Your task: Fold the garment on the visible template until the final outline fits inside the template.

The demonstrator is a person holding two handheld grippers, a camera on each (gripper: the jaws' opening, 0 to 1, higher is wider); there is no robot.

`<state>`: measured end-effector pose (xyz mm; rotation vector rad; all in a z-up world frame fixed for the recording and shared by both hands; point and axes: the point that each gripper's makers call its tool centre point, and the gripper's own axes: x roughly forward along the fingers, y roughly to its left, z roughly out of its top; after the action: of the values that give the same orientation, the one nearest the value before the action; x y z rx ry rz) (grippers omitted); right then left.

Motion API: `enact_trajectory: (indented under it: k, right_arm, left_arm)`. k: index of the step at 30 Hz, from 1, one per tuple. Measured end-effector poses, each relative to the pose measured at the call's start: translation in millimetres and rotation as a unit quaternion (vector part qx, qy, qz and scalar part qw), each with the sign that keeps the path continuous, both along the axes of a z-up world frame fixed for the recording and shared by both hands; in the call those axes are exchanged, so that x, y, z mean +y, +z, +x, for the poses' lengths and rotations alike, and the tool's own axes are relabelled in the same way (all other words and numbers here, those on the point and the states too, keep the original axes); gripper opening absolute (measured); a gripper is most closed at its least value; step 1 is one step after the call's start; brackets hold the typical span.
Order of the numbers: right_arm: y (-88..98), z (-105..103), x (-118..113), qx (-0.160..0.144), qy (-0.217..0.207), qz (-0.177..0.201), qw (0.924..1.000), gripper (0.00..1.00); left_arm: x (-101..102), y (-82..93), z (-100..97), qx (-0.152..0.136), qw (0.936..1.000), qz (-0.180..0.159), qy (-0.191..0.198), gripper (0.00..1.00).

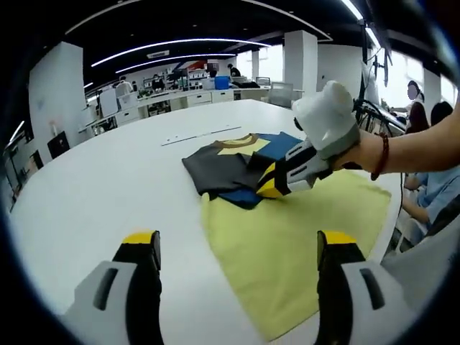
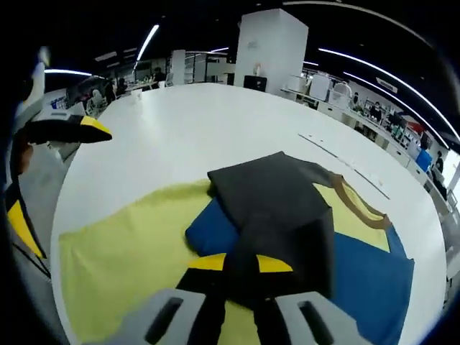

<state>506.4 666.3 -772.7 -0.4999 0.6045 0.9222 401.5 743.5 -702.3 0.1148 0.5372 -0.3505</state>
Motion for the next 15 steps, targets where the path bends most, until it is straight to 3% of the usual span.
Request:
enact_trajectory:
  k: [5, 9, 15]
  right_arm:
    - [0.0, 3, -2, 0.004, -0.009, 0.008, 0.9999, 0.01]
    - [2.1, 6, -5, 0.051, -0.044, 0.056, 0.9961, 0.00]
    - [16.6, 8, -10, 0.039, -0.044, 0.065, 0.9961, 0.00]
  left_arm:
    - [2, -1.7, -2.7, 0.003, 1.0000, 0.002, 0.001, 0.87]
    - [3, -3.2, -3.8, 0.003, 1.0000, 0.002, 0.005, 0.86]
    - [1, -3.0, -4.3, 0.004, 1.0000, 0.000, 0.005, 0.86]
